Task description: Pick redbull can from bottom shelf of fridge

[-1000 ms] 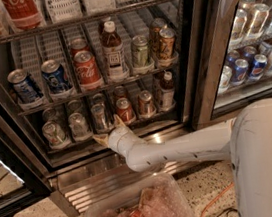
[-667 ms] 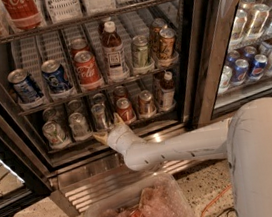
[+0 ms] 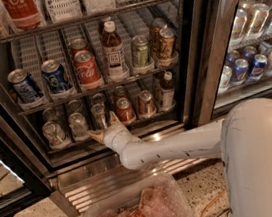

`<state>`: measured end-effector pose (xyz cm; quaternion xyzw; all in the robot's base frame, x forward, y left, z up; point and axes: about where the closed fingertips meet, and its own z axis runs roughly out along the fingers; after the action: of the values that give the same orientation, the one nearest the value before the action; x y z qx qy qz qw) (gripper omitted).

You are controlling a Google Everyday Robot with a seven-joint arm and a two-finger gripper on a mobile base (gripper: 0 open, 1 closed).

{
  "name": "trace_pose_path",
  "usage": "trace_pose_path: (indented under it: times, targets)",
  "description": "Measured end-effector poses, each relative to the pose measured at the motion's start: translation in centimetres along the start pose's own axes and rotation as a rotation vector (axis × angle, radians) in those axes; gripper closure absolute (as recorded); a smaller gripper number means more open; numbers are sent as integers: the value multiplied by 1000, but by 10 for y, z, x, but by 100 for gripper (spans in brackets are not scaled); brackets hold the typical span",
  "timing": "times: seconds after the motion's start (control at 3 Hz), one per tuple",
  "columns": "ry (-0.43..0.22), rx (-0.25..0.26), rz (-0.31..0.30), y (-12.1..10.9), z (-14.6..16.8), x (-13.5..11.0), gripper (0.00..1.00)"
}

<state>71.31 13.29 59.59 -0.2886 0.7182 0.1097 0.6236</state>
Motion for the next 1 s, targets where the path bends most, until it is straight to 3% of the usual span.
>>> trace_pose_path:
  times: [1.0]
  targets:
    - [-60, 96, 39, -5, 8, 0, 28]
